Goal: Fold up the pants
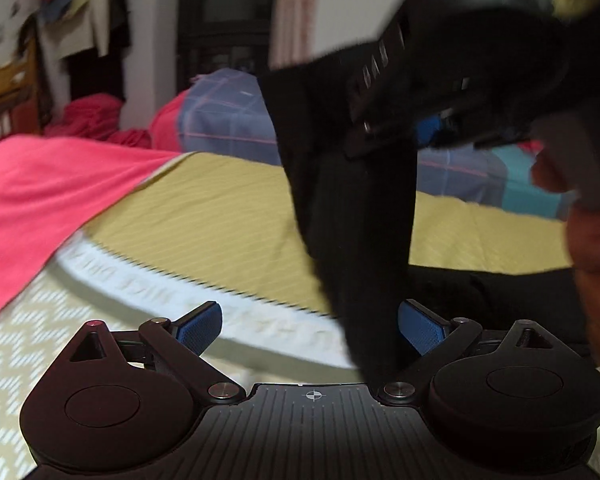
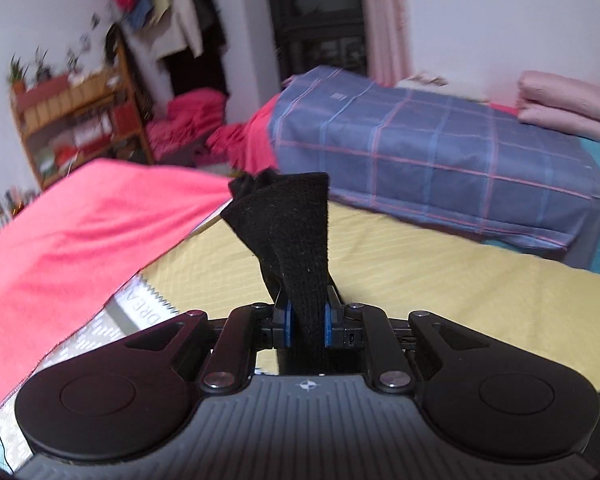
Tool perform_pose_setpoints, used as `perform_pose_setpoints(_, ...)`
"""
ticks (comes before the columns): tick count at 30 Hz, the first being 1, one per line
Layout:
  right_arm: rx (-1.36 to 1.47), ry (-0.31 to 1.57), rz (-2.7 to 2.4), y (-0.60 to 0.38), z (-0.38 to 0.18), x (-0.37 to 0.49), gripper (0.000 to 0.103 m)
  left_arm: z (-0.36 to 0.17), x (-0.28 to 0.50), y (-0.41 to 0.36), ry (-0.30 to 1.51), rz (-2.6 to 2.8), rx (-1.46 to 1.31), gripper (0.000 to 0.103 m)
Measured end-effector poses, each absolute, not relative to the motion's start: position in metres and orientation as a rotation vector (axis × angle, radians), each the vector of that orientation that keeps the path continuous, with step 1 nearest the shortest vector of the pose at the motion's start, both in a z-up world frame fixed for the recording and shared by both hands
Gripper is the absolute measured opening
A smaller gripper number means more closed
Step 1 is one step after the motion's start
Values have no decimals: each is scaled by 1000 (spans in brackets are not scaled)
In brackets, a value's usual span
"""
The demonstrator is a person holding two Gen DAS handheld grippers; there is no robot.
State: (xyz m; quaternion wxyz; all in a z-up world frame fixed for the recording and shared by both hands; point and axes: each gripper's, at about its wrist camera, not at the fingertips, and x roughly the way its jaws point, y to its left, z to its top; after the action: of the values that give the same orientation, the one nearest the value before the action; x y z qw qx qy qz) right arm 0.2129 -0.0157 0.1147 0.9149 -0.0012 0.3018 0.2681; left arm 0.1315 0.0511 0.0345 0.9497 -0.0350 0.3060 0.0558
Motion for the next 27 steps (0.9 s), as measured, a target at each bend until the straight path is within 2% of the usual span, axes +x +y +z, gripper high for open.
perform_pose_setpoints(5,159,535,450,-132,127,207,17,10,174,0,752,117,67,103)
perform_pose_setpoints(9,291,521,270,-241,90,192,20,2,164,2,773,-109,-21,103)
perform_pose_setpoints(10,293,559,206,-261,70,190,28,1,160,4,777,-180,-32,103)
perform_pose_setpoints(12,281,754,94,-294,24,197,39,3,150,10,777,-296,-46,103)
perform_pose_setpoints(13,343,782,104,-313,9,194,39,4,143,16,773,-345,-47,103)
perform_pose_setpoints(14,450,732,159,-333,5,185,41,6,138,23,764,-381,-50,103)
perform_pose_setpoints(15,512,715,154,-347,7,179,49,10,134,31,748,-391,-60,103)
perform_pose_setpoints(16,515,696,101,-353,12,177,71,14,133,40,734,-384,-76,103)
perform_pose_setpoints(18,427,655,28,-353,26,182,87,26,144,54,717,-352,-125,103)
perform_pose_setpoints(21,469,665,76,-361,32,197,89,34,171,59,727,-313,-194,103)
perform_pose_setpoints(27,694,899,196,-371,-1,227,91,-5,235,31,924,-388,-293,103)
